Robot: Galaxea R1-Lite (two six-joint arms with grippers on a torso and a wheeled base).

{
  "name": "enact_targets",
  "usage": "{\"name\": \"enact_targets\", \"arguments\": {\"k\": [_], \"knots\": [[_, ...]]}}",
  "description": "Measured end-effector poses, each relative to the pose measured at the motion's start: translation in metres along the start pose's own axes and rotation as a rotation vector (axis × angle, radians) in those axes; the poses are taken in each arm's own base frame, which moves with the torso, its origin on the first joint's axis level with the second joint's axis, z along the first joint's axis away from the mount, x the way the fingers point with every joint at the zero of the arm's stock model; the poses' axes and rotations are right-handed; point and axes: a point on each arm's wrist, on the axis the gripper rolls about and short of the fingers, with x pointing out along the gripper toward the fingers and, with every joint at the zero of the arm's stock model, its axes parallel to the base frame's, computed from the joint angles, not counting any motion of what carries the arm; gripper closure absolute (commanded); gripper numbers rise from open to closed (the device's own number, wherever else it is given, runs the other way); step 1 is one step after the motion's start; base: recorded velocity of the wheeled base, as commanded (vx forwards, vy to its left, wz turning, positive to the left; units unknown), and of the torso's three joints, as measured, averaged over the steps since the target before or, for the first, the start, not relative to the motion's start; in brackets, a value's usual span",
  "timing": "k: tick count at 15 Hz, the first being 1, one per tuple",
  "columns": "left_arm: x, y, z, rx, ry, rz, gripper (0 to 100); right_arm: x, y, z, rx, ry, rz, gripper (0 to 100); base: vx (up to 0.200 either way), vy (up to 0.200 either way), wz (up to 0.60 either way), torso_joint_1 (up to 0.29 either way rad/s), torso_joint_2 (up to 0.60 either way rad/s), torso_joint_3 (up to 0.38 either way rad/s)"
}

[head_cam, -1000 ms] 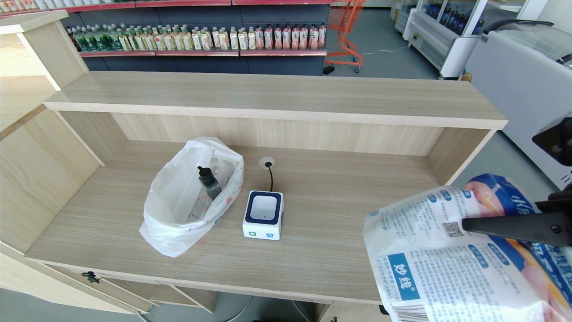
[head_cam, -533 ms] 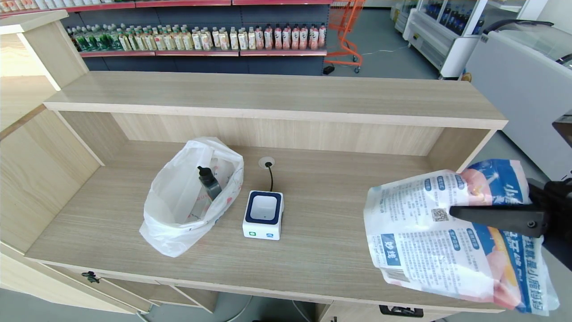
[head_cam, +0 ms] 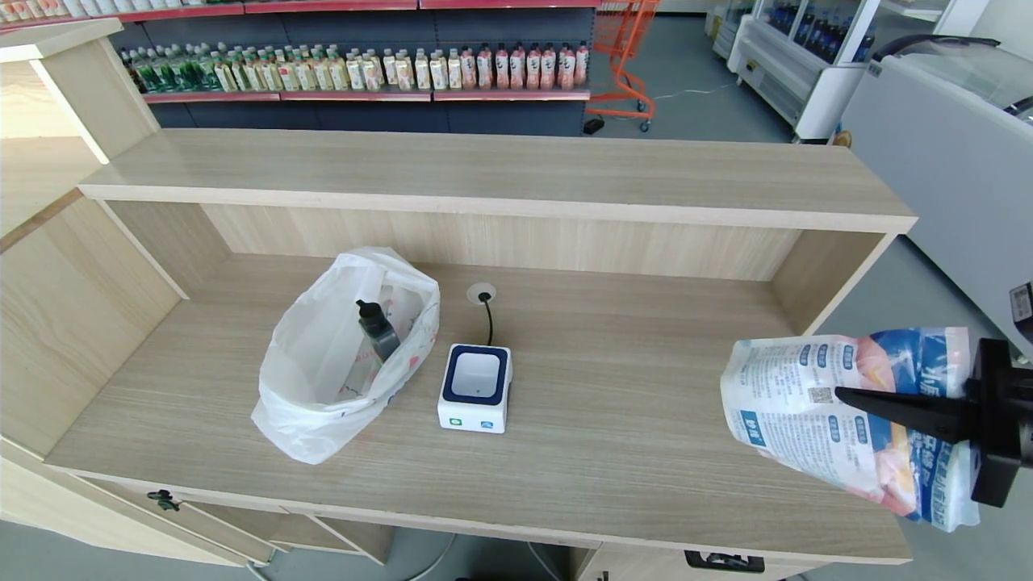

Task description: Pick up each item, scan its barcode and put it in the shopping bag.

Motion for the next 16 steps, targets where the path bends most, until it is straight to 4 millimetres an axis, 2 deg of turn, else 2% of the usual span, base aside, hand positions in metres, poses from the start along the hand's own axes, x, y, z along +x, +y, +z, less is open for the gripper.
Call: {"name": "enact_targets", "arguments": {"k": [12, 16], "knots": [[0.0000, 0.0000, 0.0000, -0.001, 0.000, 0.000, 0, -0.0062, 0.0094, -0.0067, 0.051, 0.010, -0.006, 100, 0.000, 0.000, 0.00, 0.000, 0.00, 0.000], [0.0000, 0.0000, 0.0000, -0.001, 0.000, 0.000, 0, -0.0063, 0.0083, -0.0042, 0.072, 0.000, -0.003, 100, 0.000, 0.200, 0.00, 0.002, 0.00, 0.002]]}}
